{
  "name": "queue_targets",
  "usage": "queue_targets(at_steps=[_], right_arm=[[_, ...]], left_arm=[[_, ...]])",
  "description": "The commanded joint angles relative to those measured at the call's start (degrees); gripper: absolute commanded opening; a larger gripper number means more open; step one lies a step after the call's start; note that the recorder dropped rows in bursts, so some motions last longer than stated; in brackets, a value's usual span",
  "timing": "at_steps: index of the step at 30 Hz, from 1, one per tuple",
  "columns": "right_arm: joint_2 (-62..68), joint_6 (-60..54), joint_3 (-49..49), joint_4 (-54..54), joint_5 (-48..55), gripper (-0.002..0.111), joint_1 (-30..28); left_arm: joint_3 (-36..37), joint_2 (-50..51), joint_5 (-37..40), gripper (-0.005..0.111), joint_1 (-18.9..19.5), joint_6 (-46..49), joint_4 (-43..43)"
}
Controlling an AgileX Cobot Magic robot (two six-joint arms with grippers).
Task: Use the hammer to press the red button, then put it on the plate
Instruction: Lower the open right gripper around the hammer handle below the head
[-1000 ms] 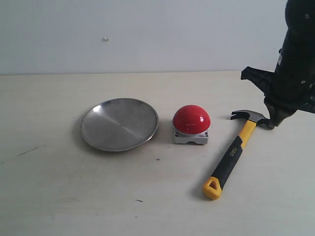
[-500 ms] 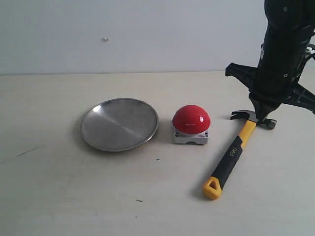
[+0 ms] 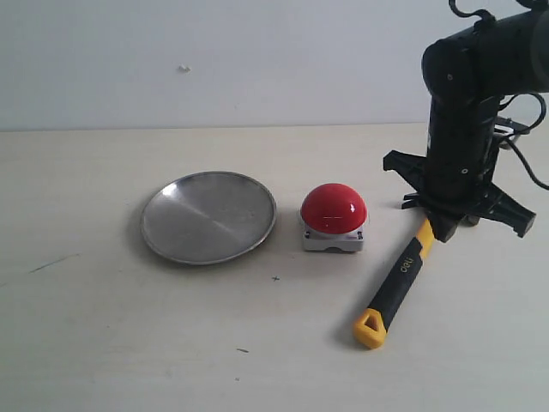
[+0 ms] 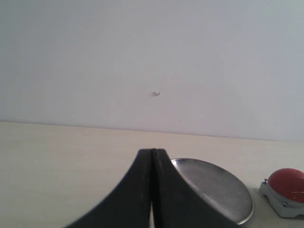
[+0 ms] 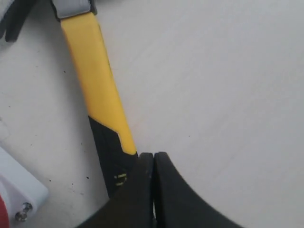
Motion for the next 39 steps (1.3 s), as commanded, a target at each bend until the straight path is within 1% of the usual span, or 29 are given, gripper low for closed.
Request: queue_targets(at_steps=[1, 7, 10, 15, 19, 30, 36, 39], right_arm=[[2.0, 0.6, -0.2, 0.8, -1.5, 0.000, 0.1], [3.0, 0.5, -0.2, 0.7, -1.3, 0.000, 0.1], [3.0, 0.1, -0.2, 3.5, -1.2, 0.000, 0.1], [3.0, -1.4, -0.2, 6.2, -4.4, 0.010, 0.1], [3.0, -3.7, -0.2, 5.8, -6.8, 0.011, -0.5], [3.0, -9.2, -0.4, 6.3, -8.0, 0.011, -6.4], [3.0, -8.7, -0.4, 6.3, -9.5, 0.017, -9.6], [3.0, -8.7, -0.4, 6.4, -10.9, 0.020, -10.4]], left_arm=[[0.1, -0.3, -0.1, 0.000, -0.4, 0.2, -0.4], [0.1, -0.3, -0.1, 0.000, -0.4, 0.2, -0.4], [0.1, -0.3, -0.1, 0.000, -0.4, 0.2, -0.4], [0.1, -0.3, -0.1, 0.000, -0.4, 0.2, -0.4], [0.1, -0.3, -0.1, 0.000, -0.4, 0.2, -0.4], [0.1, -0.3, -0.1, 0.000, -0.4, 0.2, -0.4], [0.1, -0.3, -0.1, 0.000, -0.4, 0.2, -0.4], [0.1, -0.3, -0.1, 0.000, -0.4, 0.2, -0.4]])
